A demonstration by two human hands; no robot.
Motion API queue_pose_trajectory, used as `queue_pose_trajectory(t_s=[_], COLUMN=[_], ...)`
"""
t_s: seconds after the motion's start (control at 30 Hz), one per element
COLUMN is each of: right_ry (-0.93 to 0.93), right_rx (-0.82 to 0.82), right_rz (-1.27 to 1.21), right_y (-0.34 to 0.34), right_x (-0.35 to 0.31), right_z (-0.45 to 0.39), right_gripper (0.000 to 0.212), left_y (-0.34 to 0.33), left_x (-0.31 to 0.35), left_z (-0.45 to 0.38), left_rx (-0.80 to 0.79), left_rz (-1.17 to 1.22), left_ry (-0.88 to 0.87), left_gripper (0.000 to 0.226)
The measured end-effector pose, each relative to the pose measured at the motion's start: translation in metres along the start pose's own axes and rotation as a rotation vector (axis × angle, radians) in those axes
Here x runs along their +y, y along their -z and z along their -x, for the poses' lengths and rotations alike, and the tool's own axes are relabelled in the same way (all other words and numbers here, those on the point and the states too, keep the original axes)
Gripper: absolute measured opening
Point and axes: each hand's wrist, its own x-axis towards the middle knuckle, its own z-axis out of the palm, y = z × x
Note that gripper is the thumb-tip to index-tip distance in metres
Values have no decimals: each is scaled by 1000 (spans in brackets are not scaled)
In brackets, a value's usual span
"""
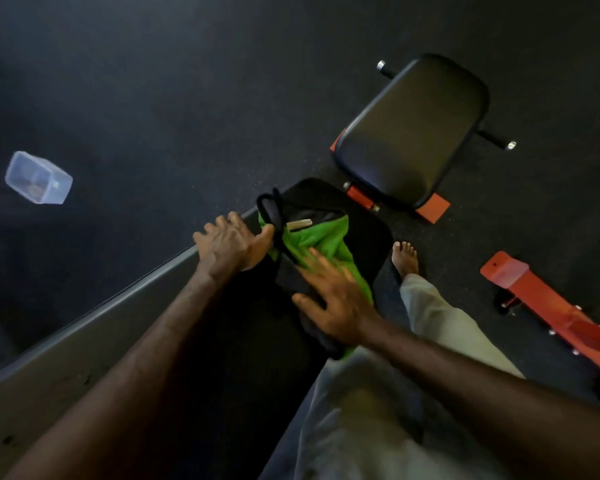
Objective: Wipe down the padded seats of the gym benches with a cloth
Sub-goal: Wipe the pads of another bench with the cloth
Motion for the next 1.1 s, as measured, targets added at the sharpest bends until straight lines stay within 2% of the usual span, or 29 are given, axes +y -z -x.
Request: queue_pose_trajectory(t_s=[0.03,0.07,0.13,0.17,0.2,0.27,0.33,0.37,0.4,0.47,0.5,0.53,0.6,0.67,0.7,0.73,0.83,0.87,0.9,1.0,1.03,1.1], right_ry=[-36,-175,-478,-528,-493,-181,99,119,36,-283,-375,-367,-121,152,198,163,-197,-199,-124,236,256,57], right_rx=[0,-2,29,24,25,4,-116,-146,-146,-75,-54,-33,-48,-181,-214,-193,-84,-81,-80,-158,-170,-190], right_rz=[17,-2,-51,-28,-9,-41,-34,-5,9,-41,-31,-14,-19,-49,-18,16,-4,13,15,-10,18,25], right_y=[6,10,2,-6,-11,-13,-1,3,6,-1,-9,-16,-18,-4,0,-1,-19,-28,-33,-20,-13,-11], right_x=[18,27,12,-6,-27,-46,-22,-6,5,0,-20,-41,-68,-54,-39,-25,-34,-51,-67,-60,-49,-35], right_z=[-5,-11,-27,-28,-22,1,3,-4,-15,-34,-37,-33,-14,-17,-27,-39,-75,-75,-70,-70,-81,-108], right_gripper=[62,67,80,80,75,62,61,62,64,71,72,71,63,61,62,63,81,78,72,63,64,67], left_y=[1,1,1,2,3,11,23,28,33,44,47,48,43,39,39,40,41,39,35,23,22,28], left_x=[0,0,-6,-7,-9,-15,-31,-41,-49,-65,-72,-75,-82,-88,-88,-86,-86,-85,-87,-90,-89,-84], left_z=[0,0,0,0,1,-2,-7,-11,-14,-15,-16,-17,-20,-18,-15,-11,-3,-3,-8,-1,1,5], left_rx=[2,4,-5,-11,-18,-32,-89,-132,-166,-214,-234,-259,-287,-317,-329,-349,-404,-391,-353,-333,-330,-254], left_rz=[1,-3,-3,3,21,68,137,178,203,213,214,208,192,183,186,210,367,353,310,196,144,170], left_ry=[-24,-42,-44,-48,-49,-52,-46,-35,-9,62,91,113,119,125,133,147,163,143,118,63,58,93], left_gripper=[88,86,84,81,77,63,50,46,44,44,44,41,36,37,38,39,46,47,47,44,44,47])
